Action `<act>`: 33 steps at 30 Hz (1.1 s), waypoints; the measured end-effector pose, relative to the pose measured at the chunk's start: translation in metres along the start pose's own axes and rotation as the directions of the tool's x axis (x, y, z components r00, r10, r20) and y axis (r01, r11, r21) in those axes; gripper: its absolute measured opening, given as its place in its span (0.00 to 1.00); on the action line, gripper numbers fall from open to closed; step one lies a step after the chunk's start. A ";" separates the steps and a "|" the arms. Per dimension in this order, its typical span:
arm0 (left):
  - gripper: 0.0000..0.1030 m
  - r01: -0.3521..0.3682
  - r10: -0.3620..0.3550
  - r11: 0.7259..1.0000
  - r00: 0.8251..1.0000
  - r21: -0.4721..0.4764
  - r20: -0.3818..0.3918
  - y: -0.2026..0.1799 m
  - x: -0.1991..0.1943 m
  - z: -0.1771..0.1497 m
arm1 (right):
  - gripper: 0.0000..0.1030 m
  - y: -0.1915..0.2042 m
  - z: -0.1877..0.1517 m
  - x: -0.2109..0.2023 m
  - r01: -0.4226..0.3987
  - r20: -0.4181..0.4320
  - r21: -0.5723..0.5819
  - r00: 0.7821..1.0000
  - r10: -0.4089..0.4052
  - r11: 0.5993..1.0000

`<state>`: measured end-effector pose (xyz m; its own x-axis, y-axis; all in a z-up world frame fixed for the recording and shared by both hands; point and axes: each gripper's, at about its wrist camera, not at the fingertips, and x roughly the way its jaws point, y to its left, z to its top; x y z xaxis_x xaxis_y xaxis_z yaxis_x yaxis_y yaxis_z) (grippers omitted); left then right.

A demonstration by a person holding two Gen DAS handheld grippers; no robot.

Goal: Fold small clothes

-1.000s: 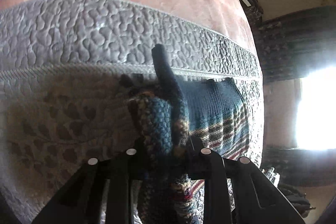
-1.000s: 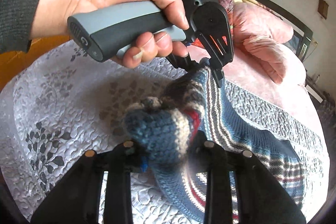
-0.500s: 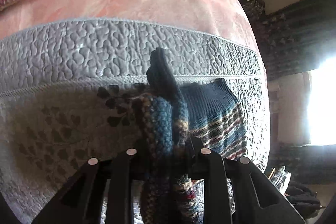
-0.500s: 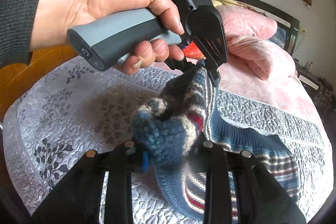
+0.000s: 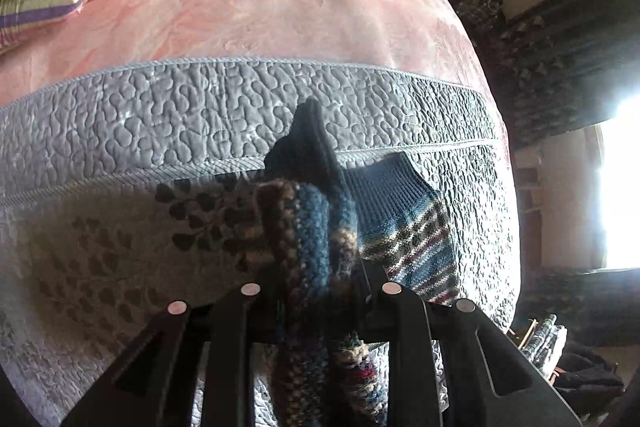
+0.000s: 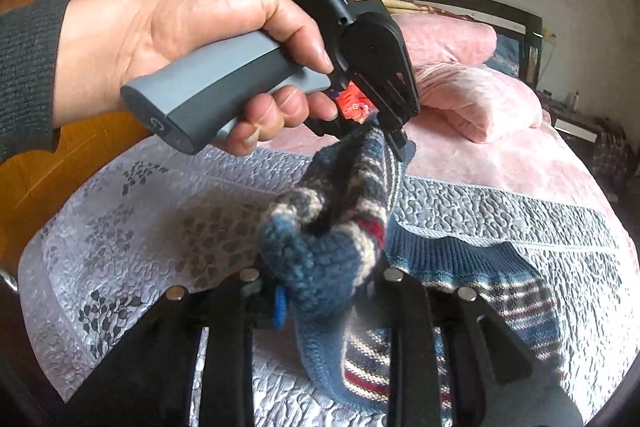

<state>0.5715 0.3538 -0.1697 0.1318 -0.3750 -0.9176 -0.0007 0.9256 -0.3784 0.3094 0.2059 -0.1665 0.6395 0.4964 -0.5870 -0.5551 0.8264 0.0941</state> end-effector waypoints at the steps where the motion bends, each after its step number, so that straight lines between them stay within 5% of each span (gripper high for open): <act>1: 0.23 -0.005 0.005 1.000 1.000 0.001 0.000 -0.005 0.002 0.001 | 0.22 -0.003 -0.001 -0.001 0.001 0.002 0.005 1.000 -0.001 1.000; 33: 0.23 -0.111 0.116 0.987 0.993 0.118 -0.037 -0.143 0.092 0.018 | 0.18 -0.132 -0.048 -0.040 0.069 0.043 0.213 0.996 -0.080 0.975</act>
<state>0.6012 0.1878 -0.1982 0.0945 -0.2667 -0.9591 0.1016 0.9610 -0.2572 0.3312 0.0646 -0.1936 0.7043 0.4398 -0.5573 -0.3837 0.8963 0.2223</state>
